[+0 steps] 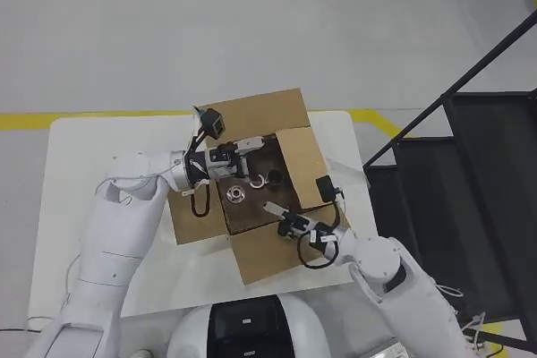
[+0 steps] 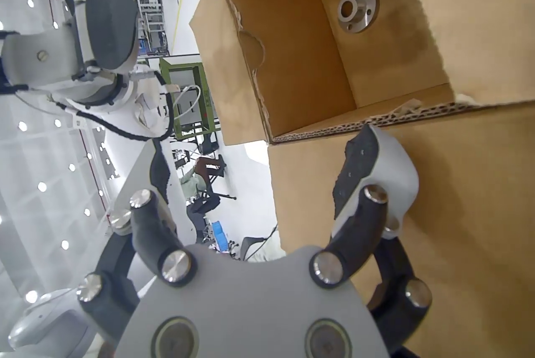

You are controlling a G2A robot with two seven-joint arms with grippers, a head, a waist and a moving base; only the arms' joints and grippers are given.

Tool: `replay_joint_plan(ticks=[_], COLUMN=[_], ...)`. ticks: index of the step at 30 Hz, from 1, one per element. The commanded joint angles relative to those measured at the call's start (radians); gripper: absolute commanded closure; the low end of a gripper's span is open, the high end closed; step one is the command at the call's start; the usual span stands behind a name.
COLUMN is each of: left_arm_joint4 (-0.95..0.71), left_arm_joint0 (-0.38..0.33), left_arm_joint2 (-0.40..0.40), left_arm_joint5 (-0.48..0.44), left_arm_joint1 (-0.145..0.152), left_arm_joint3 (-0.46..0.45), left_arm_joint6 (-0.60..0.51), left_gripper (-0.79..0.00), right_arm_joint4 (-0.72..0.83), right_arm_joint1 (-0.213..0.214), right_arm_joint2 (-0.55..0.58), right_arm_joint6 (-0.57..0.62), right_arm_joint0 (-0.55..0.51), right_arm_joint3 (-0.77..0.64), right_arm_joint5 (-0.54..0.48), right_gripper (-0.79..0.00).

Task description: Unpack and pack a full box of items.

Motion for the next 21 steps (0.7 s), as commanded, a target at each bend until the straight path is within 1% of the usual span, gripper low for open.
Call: replay_joint_plan(ticks=[1,7,11,14,21], left_arm_joint4=[0.001,-0.005,-0.007,-0.01,-0.015], left_arm_joint0=[0.007,0.012,0.01,0.012,0.014], left_arm_joint2=[-0.003,0.004,0.007,0.008,0.017], left_arm_joint5=[0.004,0.007,0.006,0.005,0.01], left_arm_joint1=[0.004,0.01,0.014,0.018,0.025], left_arm_joint3=[-0.013,-0.026,-0.028,-0.033,-0.035], left_arm_joint6=[0.002,0.01,0.014,0.017,0.024], left_gripper=[-0.785,-0.785,-0.785,-0.785,-0.785], right_arm_joint4=[0.039,0.13,0.157,0.179,0.2], right_arm_joint1=[-0.002,-0.006,-0.005,-0.005,-0.015], right_arm_joint2=[0.014,0.067,0.101,0.121,0.167], right_arm_joint6=[-0.029,-0.097,-0.107,-0.113,-0.246], right_arm_joint0=[-0.002,-0.025,-0.043,-0.057,-0.067], right_arm_joint3=[0.01,0.02,0.004,-0.012,0.028], right_arm_joint5=[0.013,-0.003,-0.04,-0.108,-0.331], right_gripper=[-0.785,-0.785,-0.785,-0.785,-0.785])
